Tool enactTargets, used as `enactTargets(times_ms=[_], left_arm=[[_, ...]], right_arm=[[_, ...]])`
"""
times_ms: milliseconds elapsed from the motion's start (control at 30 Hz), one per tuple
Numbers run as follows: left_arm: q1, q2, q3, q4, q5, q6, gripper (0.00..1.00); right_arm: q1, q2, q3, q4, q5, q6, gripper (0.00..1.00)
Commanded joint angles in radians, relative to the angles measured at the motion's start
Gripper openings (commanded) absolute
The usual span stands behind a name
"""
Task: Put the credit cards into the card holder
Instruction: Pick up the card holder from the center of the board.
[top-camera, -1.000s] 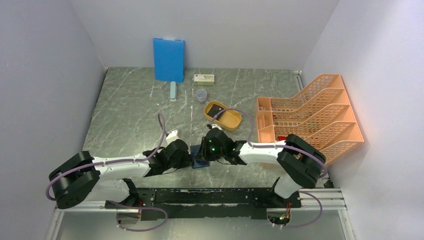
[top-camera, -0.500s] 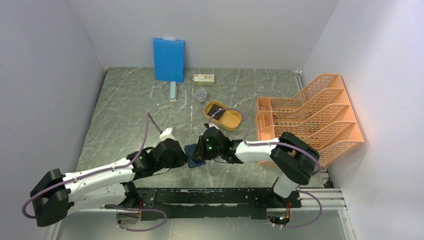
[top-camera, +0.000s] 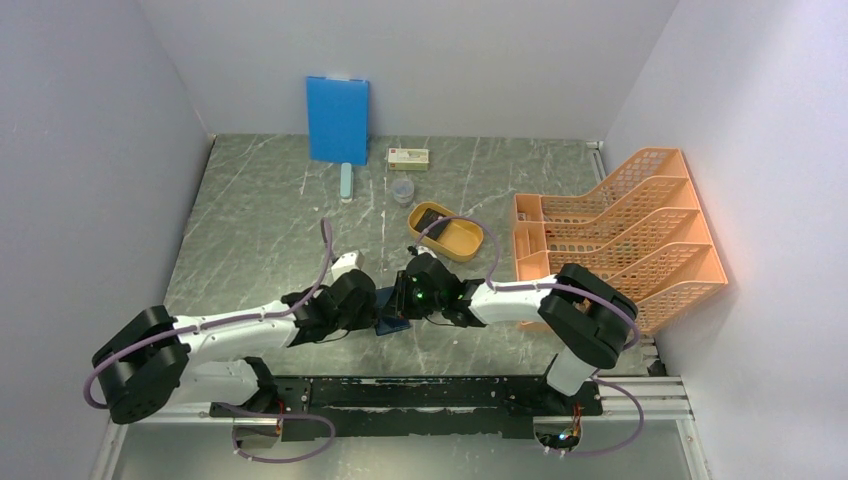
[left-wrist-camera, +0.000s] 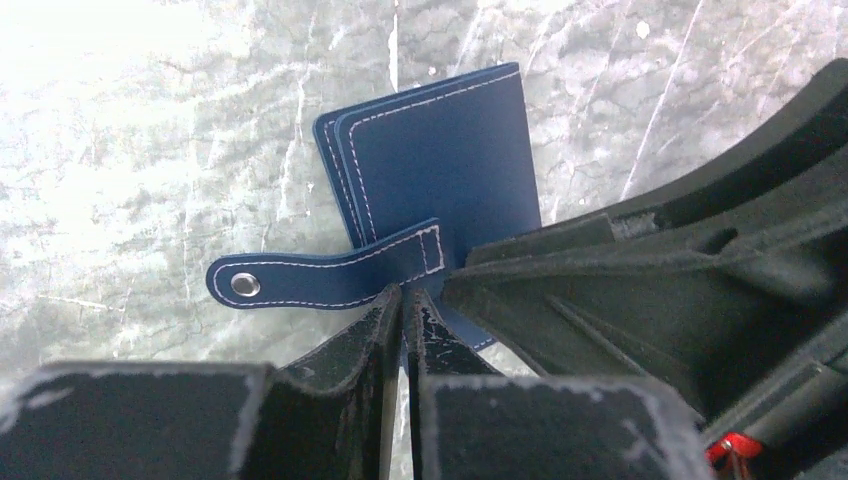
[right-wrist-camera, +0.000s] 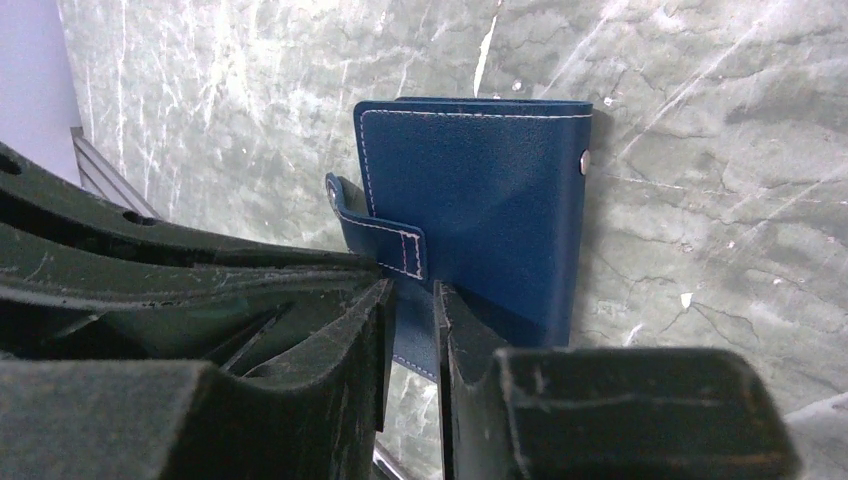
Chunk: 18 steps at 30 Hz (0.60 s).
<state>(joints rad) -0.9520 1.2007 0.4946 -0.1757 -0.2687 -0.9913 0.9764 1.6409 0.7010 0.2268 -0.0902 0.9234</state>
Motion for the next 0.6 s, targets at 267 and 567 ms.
enactTargets(times_ms=[267,567], left_arm=[[0.034,0.071,-0.073,0.075,-0.038,-0.023,0.12],[0.035,0.109,-0.124,0.124,-0.022,-0.040,0.12]], right_arm=[[-0.001,-0.150,-0.046,-0.162,0.024,0.003,0.38],[-0.055,-0.293,-0.136,-0.175,0.066,0.025,0.48]])
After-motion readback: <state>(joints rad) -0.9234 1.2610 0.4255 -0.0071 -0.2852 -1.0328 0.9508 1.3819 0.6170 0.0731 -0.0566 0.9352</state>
